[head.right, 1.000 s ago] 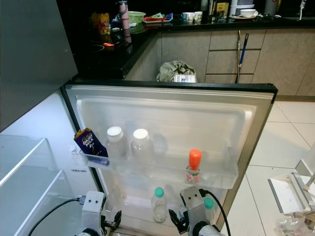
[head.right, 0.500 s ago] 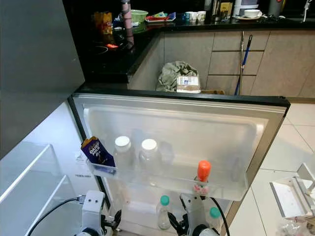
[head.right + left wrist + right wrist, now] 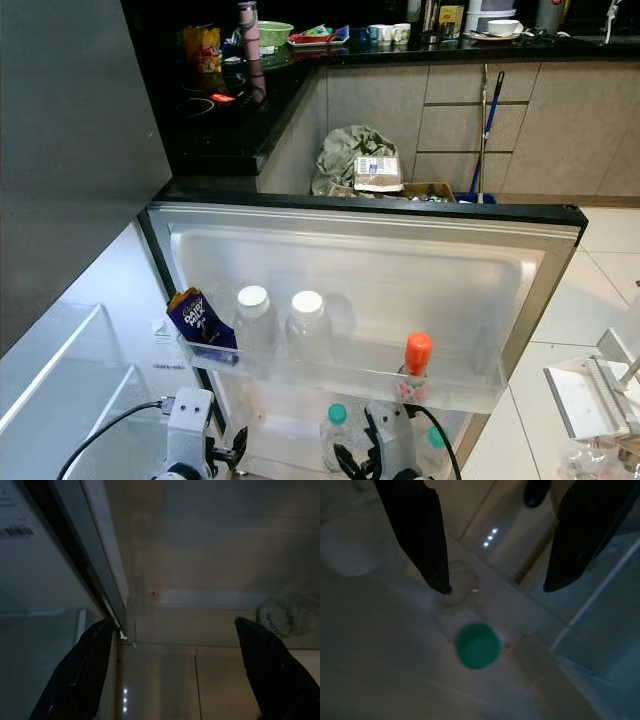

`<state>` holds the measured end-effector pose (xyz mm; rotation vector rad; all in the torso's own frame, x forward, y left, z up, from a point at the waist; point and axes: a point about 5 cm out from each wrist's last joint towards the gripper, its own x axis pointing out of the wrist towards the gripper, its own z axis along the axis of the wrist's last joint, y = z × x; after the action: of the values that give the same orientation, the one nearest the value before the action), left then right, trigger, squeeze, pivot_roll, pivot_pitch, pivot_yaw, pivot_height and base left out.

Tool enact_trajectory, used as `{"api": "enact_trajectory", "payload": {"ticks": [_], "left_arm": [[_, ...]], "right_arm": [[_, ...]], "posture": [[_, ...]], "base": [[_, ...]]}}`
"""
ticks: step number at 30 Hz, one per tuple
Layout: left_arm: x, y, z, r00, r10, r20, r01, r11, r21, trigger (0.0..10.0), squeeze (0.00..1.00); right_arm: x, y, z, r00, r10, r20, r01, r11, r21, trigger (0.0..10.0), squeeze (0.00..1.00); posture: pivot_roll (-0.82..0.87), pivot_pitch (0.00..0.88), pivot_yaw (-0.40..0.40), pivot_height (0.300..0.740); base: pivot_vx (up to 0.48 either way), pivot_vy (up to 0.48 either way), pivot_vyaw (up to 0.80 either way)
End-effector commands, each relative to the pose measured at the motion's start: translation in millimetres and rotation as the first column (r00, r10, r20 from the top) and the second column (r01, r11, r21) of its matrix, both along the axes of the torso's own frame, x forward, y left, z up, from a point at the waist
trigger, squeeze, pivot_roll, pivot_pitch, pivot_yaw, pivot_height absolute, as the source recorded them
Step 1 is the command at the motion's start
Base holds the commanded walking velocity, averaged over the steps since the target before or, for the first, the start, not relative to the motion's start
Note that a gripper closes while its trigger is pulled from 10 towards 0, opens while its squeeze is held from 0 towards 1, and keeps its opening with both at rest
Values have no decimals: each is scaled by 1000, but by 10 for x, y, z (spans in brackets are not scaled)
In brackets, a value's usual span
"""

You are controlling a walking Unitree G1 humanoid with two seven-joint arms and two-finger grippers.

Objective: Restocking fridge

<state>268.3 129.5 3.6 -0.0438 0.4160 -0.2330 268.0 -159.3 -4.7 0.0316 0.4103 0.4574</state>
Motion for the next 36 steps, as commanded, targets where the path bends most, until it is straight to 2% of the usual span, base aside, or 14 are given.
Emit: {"api": "enact_trajectory", "payload": {"ticks": [1,11,26,28,30,31,33,36], "left_arm": [[-24,41,-19,1000,-7,-5,7,1000,24,10000,0],[-9,44,-8,1000,-11,-1,11,1000,25,10000,0],[-21,52,-13,1000,-17,-1,17,999,29,10000,0],[-28,53,-21,1000,-26,-6,27,999,37,10000,0],[-47,57,-46,999,-47,-20,48,997,56,10000,0],[-47,57,-46,999,-47,-20,48,997,56,10000,0],[-71,68,-76,997,-59,-40,62,995,73,10000,0],[-87,80,-96,997,-59,-50,63,995,81,10000,0]], "right_arm": [[142,27,206,993,-6,117,2,999,40,10000,0],[151,46,214,992,11,124,-14,1000,25,10000,0],[135,89,206,993,37,113,-43,998,51,10000,0],[117,98,182,994,53,91,-58,997,51,10000,0],[65,81,78,996,85,8,-85,996,-13,10000,0],[65,81,78,996,85,8,-85,996,-13,10000,0],[-15,-9,-72,989,100,-111,-114,985,-133,10000,0],[-51,-65,-130,984,78,-162,-104,981,-161,10000,0]], "posture": [[16,78,33,674],[16,74,35,674],[16,64,40,674],[15,60,42,674],[15,59,43,674],[15,59,43,674],[15,56,44,674],[16,52,44,674]], "base": [[0,0,0],[0,0,0],[0,0,0],[0,0,0],[0,0,0],[0,0,0],[0,0,0],[0,0,0]]}}
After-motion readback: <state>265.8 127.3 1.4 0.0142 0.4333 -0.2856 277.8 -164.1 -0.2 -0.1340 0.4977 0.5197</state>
